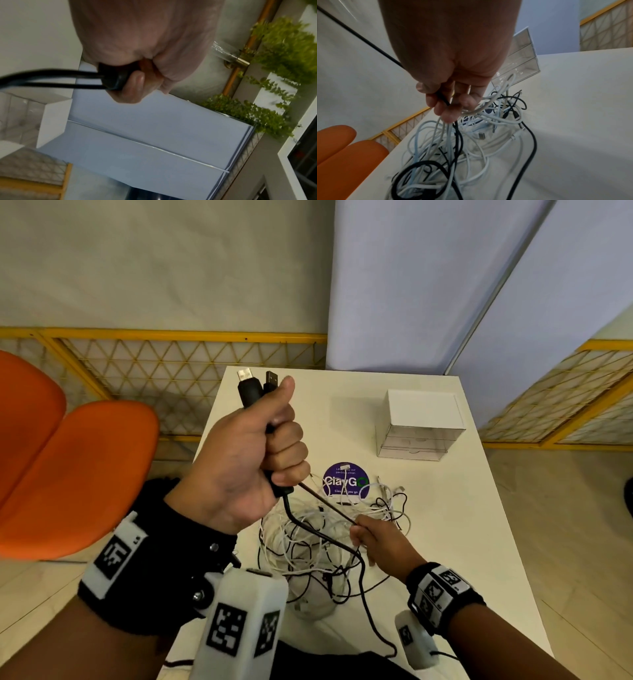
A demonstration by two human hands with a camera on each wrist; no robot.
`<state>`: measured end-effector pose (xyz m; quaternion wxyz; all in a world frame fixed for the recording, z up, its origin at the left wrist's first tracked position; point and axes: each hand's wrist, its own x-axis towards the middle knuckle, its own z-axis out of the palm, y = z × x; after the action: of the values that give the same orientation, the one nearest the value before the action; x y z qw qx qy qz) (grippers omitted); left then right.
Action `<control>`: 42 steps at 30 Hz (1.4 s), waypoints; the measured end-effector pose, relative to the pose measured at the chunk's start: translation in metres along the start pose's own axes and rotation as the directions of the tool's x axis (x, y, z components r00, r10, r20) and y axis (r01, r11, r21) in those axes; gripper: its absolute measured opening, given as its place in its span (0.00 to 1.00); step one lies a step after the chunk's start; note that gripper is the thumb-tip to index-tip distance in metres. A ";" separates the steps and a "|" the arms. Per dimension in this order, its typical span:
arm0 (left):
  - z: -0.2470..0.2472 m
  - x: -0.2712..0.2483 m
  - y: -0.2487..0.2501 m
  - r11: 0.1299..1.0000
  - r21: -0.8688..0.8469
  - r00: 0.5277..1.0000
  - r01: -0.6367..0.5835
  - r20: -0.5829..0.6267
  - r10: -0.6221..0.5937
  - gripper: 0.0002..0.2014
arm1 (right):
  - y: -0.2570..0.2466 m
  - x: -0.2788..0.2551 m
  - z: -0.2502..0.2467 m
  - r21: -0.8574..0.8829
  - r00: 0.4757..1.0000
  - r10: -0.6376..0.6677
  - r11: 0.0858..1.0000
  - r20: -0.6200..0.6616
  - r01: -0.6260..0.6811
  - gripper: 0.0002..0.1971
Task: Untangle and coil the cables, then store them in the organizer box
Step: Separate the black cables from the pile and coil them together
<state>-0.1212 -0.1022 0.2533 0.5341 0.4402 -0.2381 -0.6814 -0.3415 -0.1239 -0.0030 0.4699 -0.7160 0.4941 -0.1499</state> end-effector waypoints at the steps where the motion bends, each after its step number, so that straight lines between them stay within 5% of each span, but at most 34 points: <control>1: 0.000 -0.001 0.004 1.000 -0.022 1.000 0.004 0.012 -0.004 0.22 | 0.002 0.001 0.000 0.008 1.000 0.010 1.000 -0.002 -0.010 0.17; 7: -0.003 -0.002 0.011 1.000 -0.007 0.999 0.030 0.038 -0.029 0.20 | 0.013 0.004 0.000 0.042 0.996 0.086 0.995 -0.001 -0.085 0.20; 12: -0.007 0.002 0.003 0.960 0.272 0.995 0.065 0.055 -0.083 0.12 | 0.009 0.009 -0.003 -0.057 0.998 0.068 0.996 0.005 -0.067 0.14; 19: -0.014 0.023 -0.050 0.769 0.621 0.987 0.151 -0.057 -0.147 0.08 | -0.024 0.010 -0.009 -0.183 0.994 -0.096 0.979 -0.054 0.085 0.13; 24: -0.024 0.043 -0.086 0.582 0.777 0.969 0.241 -0.159 -0.188 0.18 | -0.055 0.001 -0.016 -0.236 0.962 -0.225 0.954 -0.153 0.186 0.14; 30: -0.032 0.049 -0.094 0.349 0.920 0.979 0.176 -0.128 -0.157 0.14 | -0.075 -0.006 -0.024 -0.199 0.960 -0.247 0.955 -0.132 0.218 0.11; 34: -0.026 0.044 -0.087 0.430 0.895 0.990 0.118 -0.073 -0.120 0.15 | -0.068 -0.006 -0.025 -0.096 0.970 -0.231 0.970 -0.080 0.223 0.12; 39: -0.024 0.038 -0.062 0.692 0.710 0.991 0.130 -0.081 -0.103 0.15 | -0.020 -0.007 -0.017 -0.041 1.000 0.015 0.999 -0.022 -0.016 0.16; 42: -0.026 0.033 -0.043 0.777 0.624 0.997 0.081 -0.037 -0.074 0.15 | 0.005 -0.014 -0.012 0.032 0.995 0.097 0.995 -0.030 -0.096 0.15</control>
<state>-0.1227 -0.1161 0.1951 0.3307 0.6051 -0.4295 -0.5831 -0.3586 -0.1185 0.0026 0.4797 -0.6816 0.5330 -0.1457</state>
